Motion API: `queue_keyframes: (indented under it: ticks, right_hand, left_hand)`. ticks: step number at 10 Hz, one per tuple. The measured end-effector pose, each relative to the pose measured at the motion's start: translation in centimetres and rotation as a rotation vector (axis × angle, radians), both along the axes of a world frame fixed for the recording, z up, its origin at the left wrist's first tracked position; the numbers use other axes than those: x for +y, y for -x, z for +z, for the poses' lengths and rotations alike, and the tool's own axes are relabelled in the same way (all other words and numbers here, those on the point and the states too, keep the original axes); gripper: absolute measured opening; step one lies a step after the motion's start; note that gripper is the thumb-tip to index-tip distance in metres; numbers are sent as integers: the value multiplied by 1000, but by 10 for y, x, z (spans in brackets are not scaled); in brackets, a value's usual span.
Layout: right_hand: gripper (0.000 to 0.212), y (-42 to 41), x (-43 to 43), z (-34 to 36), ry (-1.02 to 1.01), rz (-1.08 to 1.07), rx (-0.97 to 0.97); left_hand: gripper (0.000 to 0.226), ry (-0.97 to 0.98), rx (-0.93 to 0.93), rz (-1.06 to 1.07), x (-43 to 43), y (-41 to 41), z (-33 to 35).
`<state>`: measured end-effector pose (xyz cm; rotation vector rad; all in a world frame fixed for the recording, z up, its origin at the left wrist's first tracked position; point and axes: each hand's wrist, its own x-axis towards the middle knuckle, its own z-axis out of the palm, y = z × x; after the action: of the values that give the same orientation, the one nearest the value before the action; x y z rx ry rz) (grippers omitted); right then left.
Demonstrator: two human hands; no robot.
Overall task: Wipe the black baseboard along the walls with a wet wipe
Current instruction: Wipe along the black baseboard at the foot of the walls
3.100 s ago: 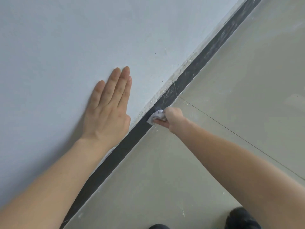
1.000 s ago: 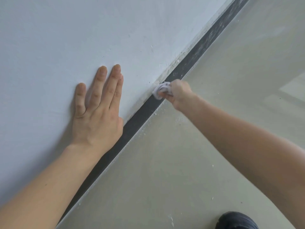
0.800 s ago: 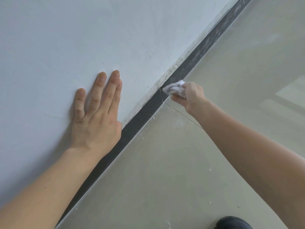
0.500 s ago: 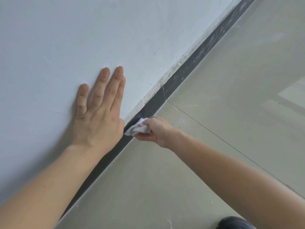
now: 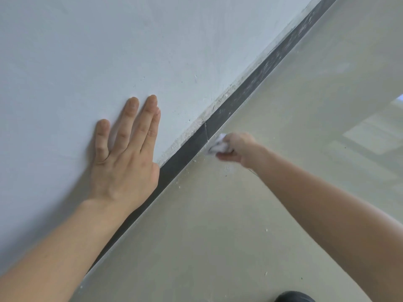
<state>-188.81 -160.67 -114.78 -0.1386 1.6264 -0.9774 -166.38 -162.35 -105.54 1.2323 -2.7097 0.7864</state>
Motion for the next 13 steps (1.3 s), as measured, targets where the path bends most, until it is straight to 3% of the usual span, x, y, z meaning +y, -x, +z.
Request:
queue_keyframes:
  ticks: [1,2,3,4,5,6,7,8,10,11,13]
  right_hand:
    - [10,-59,18,10,-31,246,-277]
    - [18,-77,6,19,44,233,-286]
    - [16,-49,-22,36,60,54,-82]
    - [22,-20,-36,58,38,-258,-8]
    - [37,-8,-33,66,-181,282,485]
    - [34,-1,-25,55,-157,33,296]
    - [21,1,-14,36,-159,100,185]
    - [23,0,-10,29,-150,184,109]
    - [20,-8,-18,16,-80,138,-162]
    - [32,-6,-31,12,-36,8,-231]
    - [7,51,-57,12,46,-69,-76]
  left_hand:
    - [82,-10,46,-3,1,3,-2]
    - [80,-1,96,-8,6,10,-8]
    - [77,-41,118,-67,5,18,-11]
    - [85,-53,103,-109,-4,21,-12]
    - [82,-54,59,-172,-13,26,-8]
    - [76,-56,62,-275,-24,41,-1]
    - [65,-46,90,-334,-32,66,0]
    - [69,16,44,-340,-38,91,-5]
    - [83,84,-106,-234,-50,110,-2]
    - [71,107,-125,-210,-47,113,-6]
    - [74,94,-112,-128,-44,117,-8]
